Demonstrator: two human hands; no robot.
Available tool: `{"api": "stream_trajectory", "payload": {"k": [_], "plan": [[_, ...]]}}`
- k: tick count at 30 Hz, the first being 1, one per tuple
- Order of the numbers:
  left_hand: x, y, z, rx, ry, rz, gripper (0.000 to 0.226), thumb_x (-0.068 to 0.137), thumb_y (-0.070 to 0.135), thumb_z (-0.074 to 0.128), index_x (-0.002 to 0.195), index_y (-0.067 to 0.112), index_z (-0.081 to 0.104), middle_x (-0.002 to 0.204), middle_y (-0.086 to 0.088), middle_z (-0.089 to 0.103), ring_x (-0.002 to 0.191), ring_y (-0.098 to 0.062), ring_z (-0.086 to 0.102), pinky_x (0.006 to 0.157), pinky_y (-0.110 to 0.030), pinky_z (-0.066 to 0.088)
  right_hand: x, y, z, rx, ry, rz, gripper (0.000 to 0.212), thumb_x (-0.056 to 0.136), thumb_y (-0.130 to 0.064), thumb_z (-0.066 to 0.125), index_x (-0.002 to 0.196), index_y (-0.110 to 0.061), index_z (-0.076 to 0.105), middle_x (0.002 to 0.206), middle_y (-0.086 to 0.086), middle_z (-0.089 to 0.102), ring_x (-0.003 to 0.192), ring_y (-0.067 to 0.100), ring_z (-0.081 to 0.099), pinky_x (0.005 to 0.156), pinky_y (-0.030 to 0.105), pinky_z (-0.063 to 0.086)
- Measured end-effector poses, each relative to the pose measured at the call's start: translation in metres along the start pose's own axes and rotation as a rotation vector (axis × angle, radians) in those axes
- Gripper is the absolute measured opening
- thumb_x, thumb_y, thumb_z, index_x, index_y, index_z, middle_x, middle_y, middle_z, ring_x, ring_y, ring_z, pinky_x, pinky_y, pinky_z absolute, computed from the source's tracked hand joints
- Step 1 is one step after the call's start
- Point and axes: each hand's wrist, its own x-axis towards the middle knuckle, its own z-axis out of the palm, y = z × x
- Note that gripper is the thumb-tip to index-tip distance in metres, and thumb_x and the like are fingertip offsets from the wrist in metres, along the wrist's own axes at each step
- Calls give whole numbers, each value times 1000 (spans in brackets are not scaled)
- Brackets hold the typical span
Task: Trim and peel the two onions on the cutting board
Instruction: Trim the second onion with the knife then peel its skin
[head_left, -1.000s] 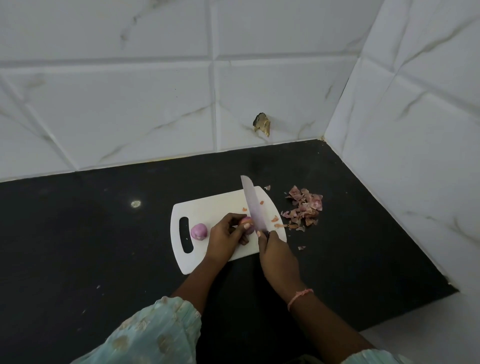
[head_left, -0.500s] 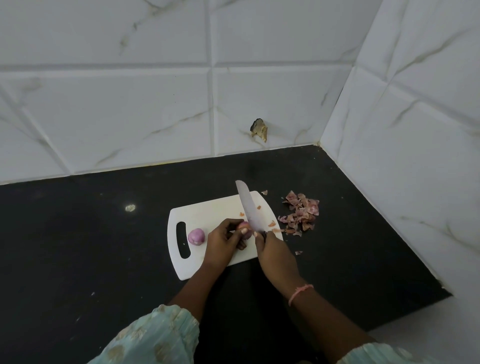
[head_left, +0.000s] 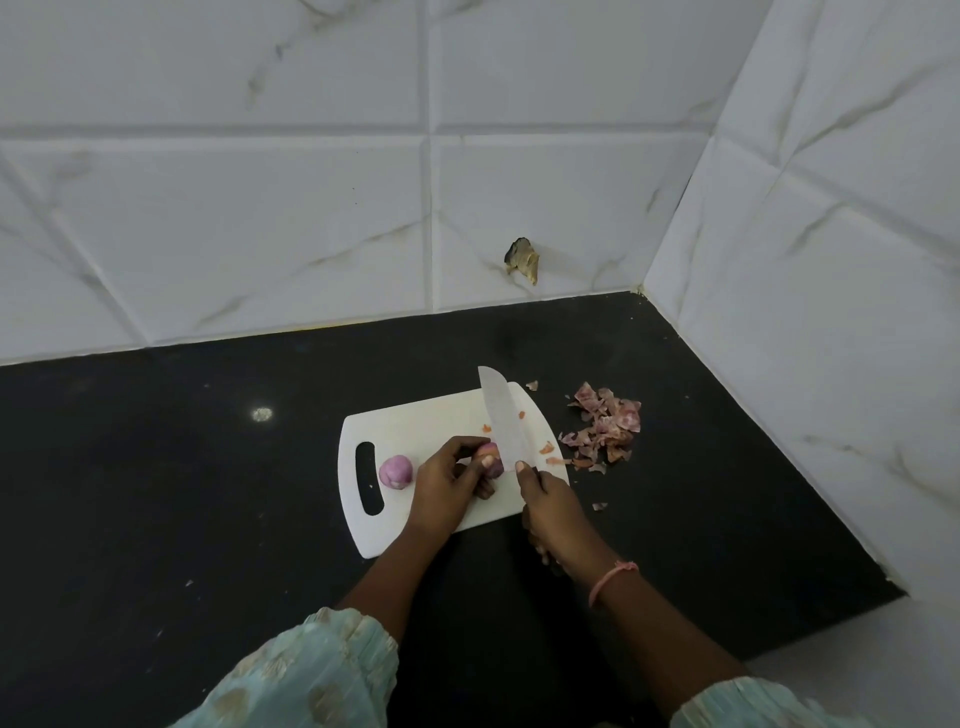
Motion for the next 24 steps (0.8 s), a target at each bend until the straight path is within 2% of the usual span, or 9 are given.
{"api": "stream_trajectory", "payload": {"k": [3, 6, 9, 19, 24], "plan": [[0, 0, -1, -3, -18, 2, 19, 95, 7, 65, 114, 9, 67, 83, -4, 74, 60, -18, 69, 66, -26, 57, 0, 1, -1, 119, -27, 25, 45, 102, -50, 33, 86, -12, 53, 54, 1, 46, 34, 11, 39, 36, 20, 33], [0, 0, -1, -3, -28, -5, 19, 92, 8, 69, 111, 10, 67, 78, -4, 74, 60, -19, 69, 67, -28, 57, 6, -3, -1, 189, -23, 41, 46, 102, -50, 34, 87, -10, 53, 54, 3, 46, 35, 12, 38, 36, 19, 31], [1, -1, -1, -29, -23, -16, 18, 92, 7, 69, 110, 10, 68, 84, -4, 75, 60, -18, 68, 66, -28, 57, 11, -3, -2, 189, -28, 42, 47, 102, -50, 35, 90, -9, 54, 55, 3, 46, 36, 12, 38, 36, 19, 30], [2, 1, 0, -14, -15, -21, 19, 96, 7, 64, 114, 7, 67, 93, -5, 74, 60, -19, 68, 66, -28, 58, 19, 0, -1, 231, -59, 37, 46, 101, -50, 38, 80, -11, 50, 47, 0, 41, 33, 12, 34, 37, 20, 29], [2, 2, 0, -8, 5, -30, 18, 97, 6, 61, 114, 7, 66, 87, -8, 74, 58, -16, 67, 64, -24, 56, 13, 8, -1, 253, -78, 22, 46, 100, -50, 40, 73, -13, 47, 46, -1, 39, 33, 13, 32, 36, 20, 28]]}}
